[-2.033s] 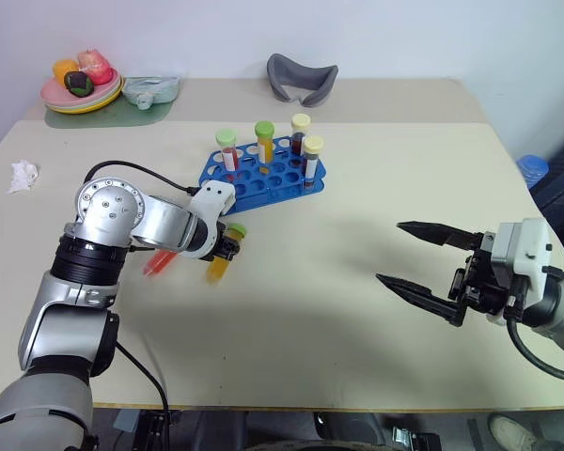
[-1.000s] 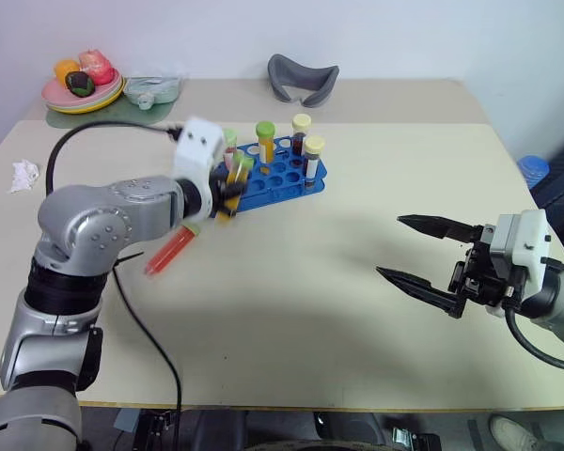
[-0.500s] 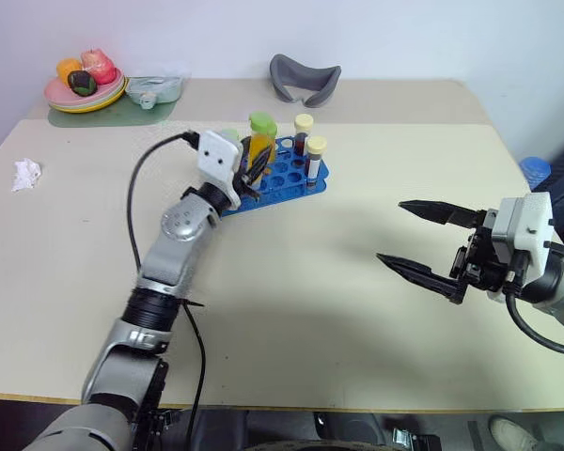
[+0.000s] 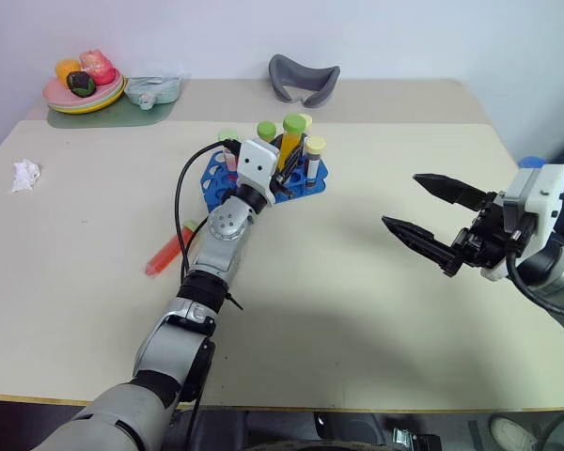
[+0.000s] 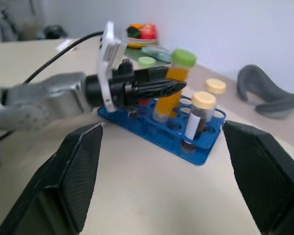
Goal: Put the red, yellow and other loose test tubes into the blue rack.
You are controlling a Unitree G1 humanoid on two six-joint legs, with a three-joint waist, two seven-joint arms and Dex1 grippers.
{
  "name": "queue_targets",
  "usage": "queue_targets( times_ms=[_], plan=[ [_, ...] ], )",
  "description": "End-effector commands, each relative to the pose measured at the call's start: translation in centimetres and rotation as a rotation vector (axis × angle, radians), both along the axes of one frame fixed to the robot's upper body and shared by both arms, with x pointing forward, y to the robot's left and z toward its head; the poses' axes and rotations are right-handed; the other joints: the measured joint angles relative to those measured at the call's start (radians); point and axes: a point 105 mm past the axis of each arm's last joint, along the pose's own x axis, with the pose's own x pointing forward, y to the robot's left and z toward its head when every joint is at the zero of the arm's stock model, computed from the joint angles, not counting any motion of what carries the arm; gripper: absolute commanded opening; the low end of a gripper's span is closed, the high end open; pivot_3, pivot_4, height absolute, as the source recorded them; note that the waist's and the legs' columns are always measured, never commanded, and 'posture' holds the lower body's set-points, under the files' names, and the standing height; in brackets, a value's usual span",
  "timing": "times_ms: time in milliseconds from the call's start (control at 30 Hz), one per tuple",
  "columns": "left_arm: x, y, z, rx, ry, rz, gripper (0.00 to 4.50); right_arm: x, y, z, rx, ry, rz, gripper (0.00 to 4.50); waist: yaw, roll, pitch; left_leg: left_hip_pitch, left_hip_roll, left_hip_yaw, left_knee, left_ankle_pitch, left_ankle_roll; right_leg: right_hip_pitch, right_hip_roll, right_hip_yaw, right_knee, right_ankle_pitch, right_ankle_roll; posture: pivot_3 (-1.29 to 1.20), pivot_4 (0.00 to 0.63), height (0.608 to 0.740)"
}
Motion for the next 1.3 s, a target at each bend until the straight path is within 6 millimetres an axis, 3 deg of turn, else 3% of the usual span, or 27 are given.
queue_targets(
  times_ms=[33, 433, 1100, 1300],
  plan=[
    [0.2, -0.1, 1.6, -0.022, -0.058, 0.012, 1.26, -0.8, 0.7, 0.8, 0.017, -0.051, 0.002, 3.96, 0.001, 0.000, 0.000, 0.000, 0.000, 0.000, 0.000, 0.000, 0.000, 0.000, 0.000, 0.000, 0.000, 0.000, 0.000, 0.00, 0.150, 0.740],
    [0.8, -0.4, 1.0, -0.026, -0.043, 0.020, 1.26, -1.2, 0.9, 0.5, 0.028, -0.066, -0.033, 3.96, 0.002, 0.000, 0.000, 0.000, 0.000, 0.000, 0.000, 0.000, 0.000, 0.000, 0.000, 0.000, 0.000, 0.000, 0.000, 0.00, 0.150, 0.740],
    [0.4, 1.9, -1.8, 0.002, 0.011, 0.063, 1.26, -1.2, 0.5, 0.5, 0.020, -0.074, -0.050, 3.96, -0.002, 0.001, -0.001, 0.002, 0.000, 0.000, 0.000, 0.000, 0.000, 0.001, 0.000, 0.000, 0.001, 0.000, 0.000, 0.00, 0.150, 0.740],
    [0.1, 1.3, -2.3, -0.008, 0.032, 0.031, 1.26, -1.2, 0.3, 0.4, 0.020, -0.073, -0.059, 3.96, -0.003, 0.001, -0.001, 0.002, 0.000, 0.000, 0.000, 0.000, 0.000, 0.002, 0.000, 0.000, 0.001, 0.000, 0.000, 0.00, 0.150, 0.740]
  ],
)
